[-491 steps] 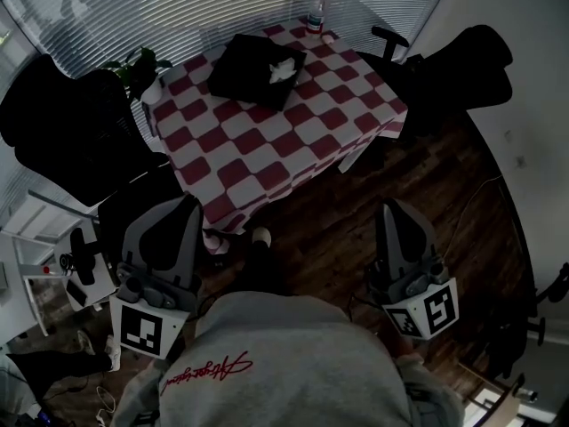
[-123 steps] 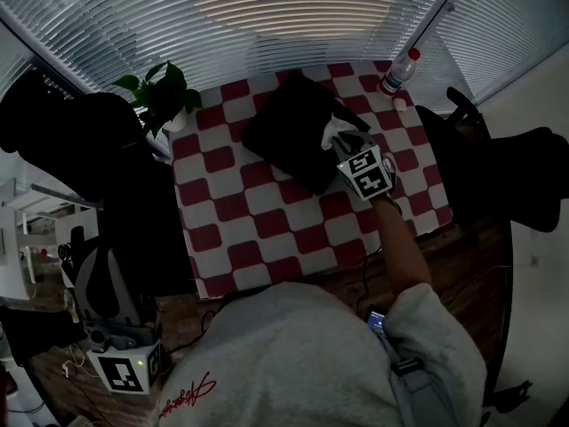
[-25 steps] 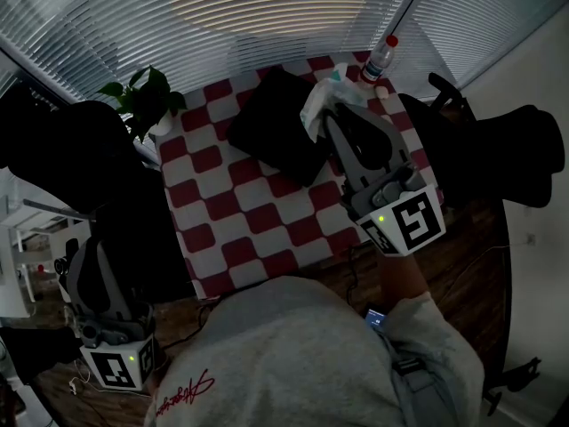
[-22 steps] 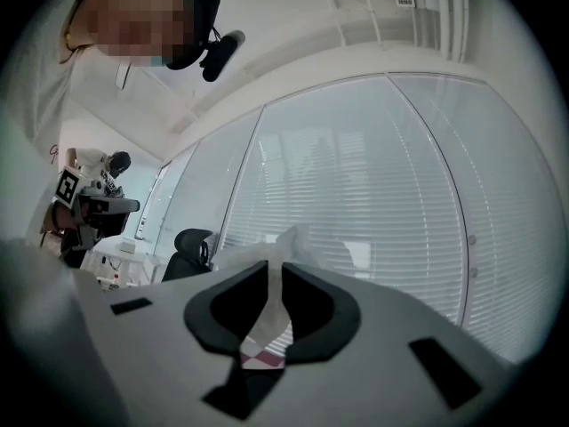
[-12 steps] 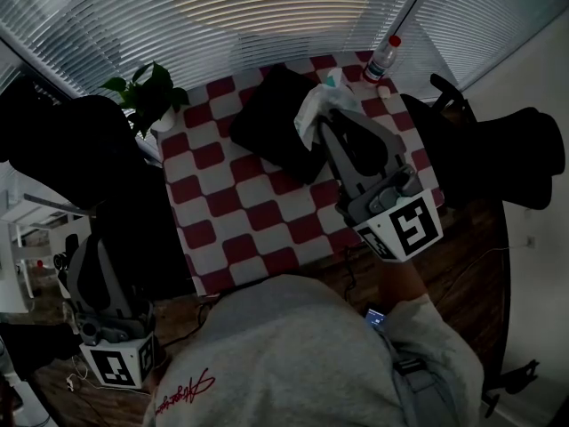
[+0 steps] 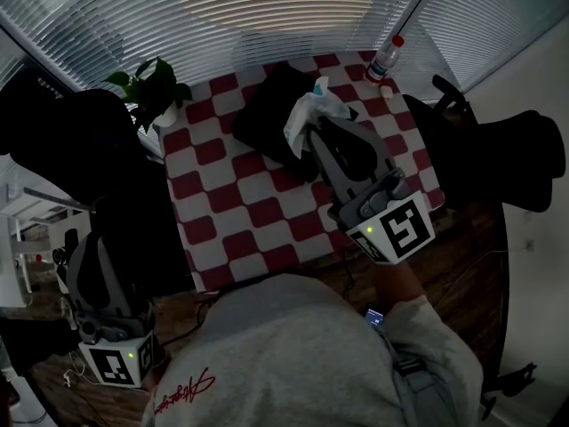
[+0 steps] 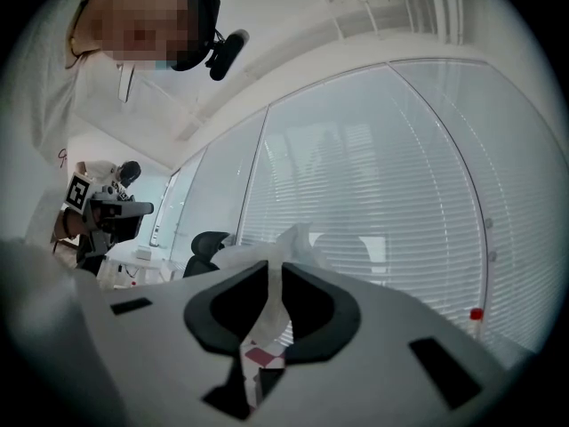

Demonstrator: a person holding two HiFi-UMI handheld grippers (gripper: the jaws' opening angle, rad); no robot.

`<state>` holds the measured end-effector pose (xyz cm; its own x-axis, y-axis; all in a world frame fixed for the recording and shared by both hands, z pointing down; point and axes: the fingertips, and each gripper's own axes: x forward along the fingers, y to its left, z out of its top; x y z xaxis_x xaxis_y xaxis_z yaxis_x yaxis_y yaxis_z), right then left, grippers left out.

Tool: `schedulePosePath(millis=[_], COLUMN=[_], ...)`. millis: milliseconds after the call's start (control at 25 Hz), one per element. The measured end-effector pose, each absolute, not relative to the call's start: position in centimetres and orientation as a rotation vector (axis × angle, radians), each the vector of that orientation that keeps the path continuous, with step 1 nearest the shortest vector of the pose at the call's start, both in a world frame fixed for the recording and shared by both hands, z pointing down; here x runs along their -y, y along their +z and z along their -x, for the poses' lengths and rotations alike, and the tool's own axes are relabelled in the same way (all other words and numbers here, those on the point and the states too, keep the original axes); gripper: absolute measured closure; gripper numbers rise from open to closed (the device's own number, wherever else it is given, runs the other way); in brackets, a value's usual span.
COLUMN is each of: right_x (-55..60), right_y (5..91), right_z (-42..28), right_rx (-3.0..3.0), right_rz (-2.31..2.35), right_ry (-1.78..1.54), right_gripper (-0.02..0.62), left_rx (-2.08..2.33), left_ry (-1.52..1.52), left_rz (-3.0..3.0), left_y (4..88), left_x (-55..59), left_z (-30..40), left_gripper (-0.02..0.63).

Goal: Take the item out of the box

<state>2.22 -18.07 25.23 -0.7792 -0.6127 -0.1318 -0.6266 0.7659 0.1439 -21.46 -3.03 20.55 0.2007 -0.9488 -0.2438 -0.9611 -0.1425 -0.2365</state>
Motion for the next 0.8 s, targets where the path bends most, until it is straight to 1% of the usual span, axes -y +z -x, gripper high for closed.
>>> schedulePosePath(millis=[800], right_x=[16.3], right_y=[27.0], right_z=[0.1], right_rx=[-2.927], right_rz=[0.936], right_ry=[0.222], right_gripper=[0.54], left_rx=[-1.806], left_ry=[0.042], left_rz=[2.132], left_y=[20.4], left_x=[1.5], left_z=[22.3], left_gripper=[0.586])
